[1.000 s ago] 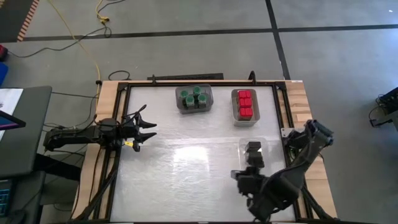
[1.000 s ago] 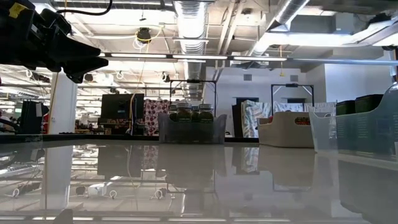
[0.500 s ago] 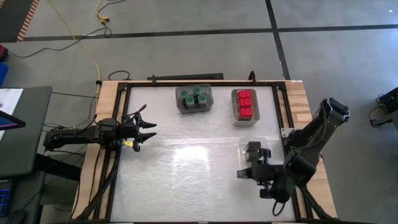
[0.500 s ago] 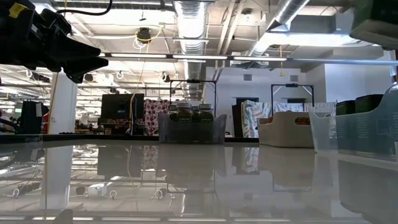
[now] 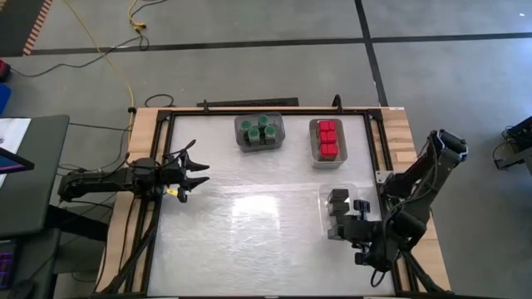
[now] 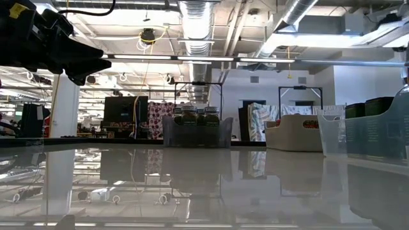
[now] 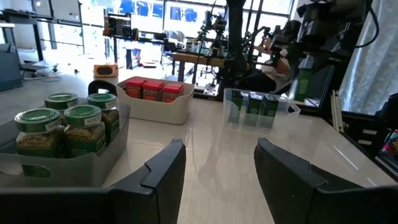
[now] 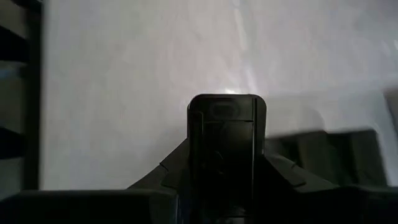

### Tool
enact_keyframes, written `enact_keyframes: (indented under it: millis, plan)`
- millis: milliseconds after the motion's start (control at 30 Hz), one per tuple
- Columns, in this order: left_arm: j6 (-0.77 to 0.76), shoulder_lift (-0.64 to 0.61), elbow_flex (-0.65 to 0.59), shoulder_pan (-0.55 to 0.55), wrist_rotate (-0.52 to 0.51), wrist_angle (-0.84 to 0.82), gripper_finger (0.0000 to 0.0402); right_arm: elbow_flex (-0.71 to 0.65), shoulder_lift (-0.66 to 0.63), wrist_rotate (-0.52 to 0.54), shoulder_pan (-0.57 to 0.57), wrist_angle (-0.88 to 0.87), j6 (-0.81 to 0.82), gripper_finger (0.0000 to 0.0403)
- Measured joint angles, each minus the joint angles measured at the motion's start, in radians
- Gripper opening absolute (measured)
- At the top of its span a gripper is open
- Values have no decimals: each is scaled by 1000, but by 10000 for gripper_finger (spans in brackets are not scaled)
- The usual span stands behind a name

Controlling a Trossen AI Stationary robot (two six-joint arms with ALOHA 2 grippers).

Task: Sort spices by type
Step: Put the black seasoning can into the white transparent bin

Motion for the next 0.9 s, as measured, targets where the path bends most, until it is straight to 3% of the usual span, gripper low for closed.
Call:
enact_keyframes:
  millis: [200, 900]
  plan:
    - [0, 0, 0, 0, 0, 0, 183, 0, 1, -4, -1, -86, 58, 145]
    - [0, 0, 0, 0, 0, 0, 183, 1, 1, -65, 0, -140, 16, 145]
